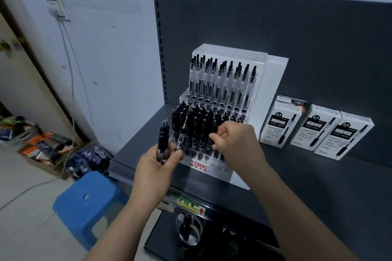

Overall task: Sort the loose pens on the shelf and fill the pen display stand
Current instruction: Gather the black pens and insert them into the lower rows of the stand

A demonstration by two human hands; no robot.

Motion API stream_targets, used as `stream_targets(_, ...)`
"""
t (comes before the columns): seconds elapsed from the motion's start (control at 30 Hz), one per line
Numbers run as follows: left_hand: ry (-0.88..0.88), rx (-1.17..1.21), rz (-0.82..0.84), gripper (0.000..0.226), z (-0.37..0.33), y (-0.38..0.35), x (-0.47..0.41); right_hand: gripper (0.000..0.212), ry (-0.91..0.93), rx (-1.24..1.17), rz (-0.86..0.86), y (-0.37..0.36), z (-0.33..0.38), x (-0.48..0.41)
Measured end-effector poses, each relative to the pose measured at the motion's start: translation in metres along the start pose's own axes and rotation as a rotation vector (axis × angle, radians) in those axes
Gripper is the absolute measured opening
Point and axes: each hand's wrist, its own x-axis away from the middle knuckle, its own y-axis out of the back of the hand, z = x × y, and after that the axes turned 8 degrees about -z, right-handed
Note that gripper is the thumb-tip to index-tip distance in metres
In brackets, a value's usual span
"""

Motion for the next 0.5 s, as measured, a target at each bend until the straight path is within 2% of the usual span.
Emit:
stream_targets(0.13,0.006,0.04,0.043,0.007,0.002,0.0,-0.002,0.032,-0.046,0.063,0.052,-0.012,-0.002,-0.003)
stream_targets(0.3,0.037,0.118,0.103,0.008,0.004,0.001,-0.001,0.043,0.023,0.189,0.114,-0.005,0.0,-0.003)
stream_targets(0.37,0.041,0.126,0.136,0.007,0.003,-0.001,0.001,0.037,-0.038,0.069,0.059,0.004,0.001,0.002)
stream_targets(0.43,0.036,0.119,0.178,0.005,0.001,-0.003,0.003,0.02,-0.119,-0.158,-0.012,0.013,0.004,0.008)
stream_targets(0.5,0.023,0.101,0.216,0.004,0.0,-0.007,0.005,0.006,-0.187,-0.339,0.029,0.021,0.009,0.011)
